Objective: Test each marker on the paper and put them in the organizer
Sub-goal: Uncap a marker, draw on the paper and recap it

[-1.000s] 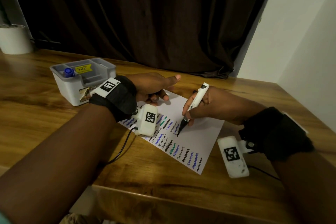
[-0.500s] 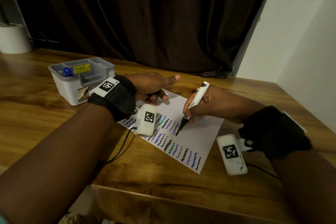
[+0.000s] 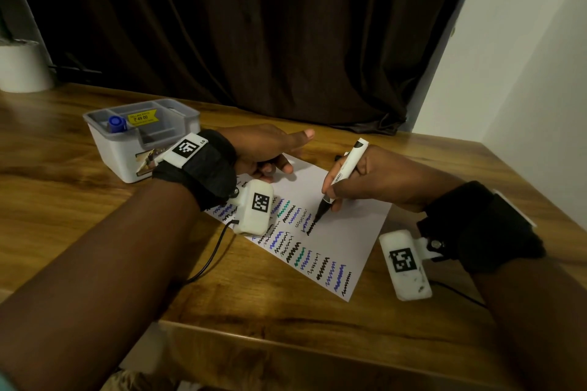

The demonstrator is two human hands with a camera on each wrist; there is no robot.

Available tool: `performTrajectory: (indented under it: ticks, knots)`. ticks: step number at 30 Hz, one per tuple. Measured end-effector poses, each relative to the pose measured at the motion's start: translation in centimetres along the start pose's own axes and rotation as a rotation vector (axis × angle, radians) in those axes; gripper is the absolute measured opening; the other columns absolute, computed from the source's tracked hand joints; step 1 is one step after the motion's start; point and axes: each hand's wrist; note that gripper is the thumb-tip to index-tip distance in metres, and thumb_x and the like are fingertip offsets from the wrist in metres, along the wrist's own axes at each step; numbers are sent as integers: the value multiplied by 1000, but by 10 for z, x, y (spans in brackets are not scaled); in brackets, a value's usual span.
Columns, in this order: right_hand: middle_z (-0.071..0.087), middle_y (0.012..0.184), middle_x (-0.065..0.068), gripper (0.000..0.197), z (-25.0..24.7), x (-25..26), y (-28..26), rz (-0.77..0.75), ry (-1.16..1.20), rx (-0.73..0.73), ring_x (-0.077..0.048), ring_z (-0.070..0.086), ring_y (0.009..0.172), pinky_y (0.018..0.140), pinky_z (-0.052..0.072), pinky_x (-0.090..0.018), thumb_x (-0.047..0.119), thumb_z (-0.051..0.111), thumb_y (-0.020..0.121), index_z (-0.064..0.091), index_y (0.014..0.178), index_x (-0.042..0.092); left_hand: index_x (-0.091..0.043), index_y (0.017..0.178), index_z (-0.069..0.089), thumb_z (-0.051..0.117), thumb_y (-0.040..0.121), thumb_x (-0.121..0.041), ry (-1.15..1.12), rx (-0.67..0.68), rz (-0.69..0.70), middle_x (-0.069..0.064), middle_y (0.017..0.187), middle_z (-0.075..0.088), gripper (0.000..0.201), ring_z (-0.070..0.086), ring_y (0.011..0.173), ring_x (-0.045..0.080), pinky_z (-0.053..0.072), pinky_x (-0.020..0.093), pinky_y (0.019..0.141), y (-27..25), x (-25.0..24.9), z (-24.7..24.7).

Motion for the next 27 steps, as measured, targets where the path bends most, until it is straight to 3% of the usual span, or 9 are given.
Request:
performTrajectory:
  ticks: [5, 8, 12, 16, 23, 27]
  knots:
    - [82, 92, -3, 5, 0, -1, 0, 13, 5, -25, -17, 77, 91, 88, 59, -36, 18, 76, 90, 80, 93, 19, -15, 137, 56, 48, 94, -62, 6, 4, 3, 1, 74, 66, 65, 38, 52, 8, 51, 29, 71, -1, -1, 0]
    - [81, 83, 6, 4, 0, -2, 1, 37, -2, -47, -9, 75, 85, 85, 59, -34, 18, 78, 88, 79, 88, 21, -15, 137, 56, 49, 94, -62, 14, -3, 2, 2, 75, 67, 64, 39, 53, 9, 51, 28, 70, -1, -1, 1]
    - [82, 95, -5, 13, 0, -2, 2, 47, -10, -49, -24, 75, 97, 98, 58, -50, 20, 78, 88, 80, 99, 13, -15, 137, 56, 50, 94, -62, 19, -6, 9, 2, 76, 67, 64, 40, 53, 9, 52, 28, 69, -1, 0, 1]
    - [82, 96, -6, 16, 1, -3, 2, 54, 3, -46, -26, 76, 99, 101, 55, -56, 22, 78, 88, 80, 101, 14, -15, 138, 56, 51, 93, -62, 16, -10, 13, 1, 73, 67, 65, 40, 51, 8, 52, 28, 68, 0, 1, 0]
    - [82, 96, -7, 15, 0, -4, 2, 56, 19, -46, -26, 77, 98, 101, 56, -55, 18, 76, 90, 79, 103, 12, -16, 134, 57, 53, 94, -60, 32, -10, 23, 3, 82, 66, 60, 43, 56, 10, 53, 31, 72, -1, 0, 0]
    - [82, 95, -8, 15, 0, -4, 2, 59, 18, -54, -26, 77, 96, 100, 57, -53, 16, 75, 90, 78, 103, 10, -14, 127, 58, 57, 97, -48, 7, -26, 14, 6, 94, 60, 46, 50, 70, 17, 54, 36, 76, 0, 1, 0]
Point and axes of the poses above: each hand's wrist, its own y-axis towards the middle knuckle, its own z-axis out of the palm, x = y × z
